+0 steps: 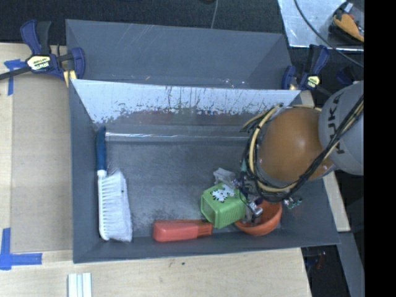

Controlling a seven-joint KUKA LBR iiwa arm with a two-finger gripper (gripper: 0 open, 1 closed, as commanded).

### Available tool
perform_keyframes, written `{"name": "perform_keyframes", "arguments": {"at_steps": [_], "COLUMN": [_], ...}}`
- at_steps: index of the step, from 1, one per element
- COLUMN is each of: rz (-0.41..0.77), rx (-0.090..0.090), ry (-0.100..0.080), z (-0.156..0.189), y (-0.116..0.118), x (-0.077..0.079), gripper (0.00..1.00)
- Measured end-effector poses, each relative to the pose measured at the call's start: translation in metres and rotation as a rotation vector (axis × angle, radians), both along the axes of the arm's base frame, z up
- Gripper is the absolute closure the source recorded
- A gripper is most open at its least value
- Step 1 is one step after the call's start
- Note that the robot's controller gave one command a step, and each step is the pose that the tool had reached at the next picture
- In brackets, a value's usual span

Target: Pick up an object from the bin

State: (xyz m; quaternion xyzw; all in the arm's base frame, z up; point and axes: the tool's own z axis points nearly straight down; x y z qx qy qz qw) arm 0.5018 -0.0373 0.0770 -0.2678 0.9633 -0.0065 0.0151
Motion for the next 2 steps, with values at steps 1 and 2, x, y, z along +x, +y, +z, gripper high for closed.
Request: {"name": "perform_keyframes", "arguments": {"at_steps": [1,2], "rz": [0.002,0.000], "rx": [0.001,0.002], "ry": [-0.001,0.010], "z": [0.003,0.040], "y": [0.000,0.001], "x": [0.000,-0.004], "gripper": [1.00,1.00]}}
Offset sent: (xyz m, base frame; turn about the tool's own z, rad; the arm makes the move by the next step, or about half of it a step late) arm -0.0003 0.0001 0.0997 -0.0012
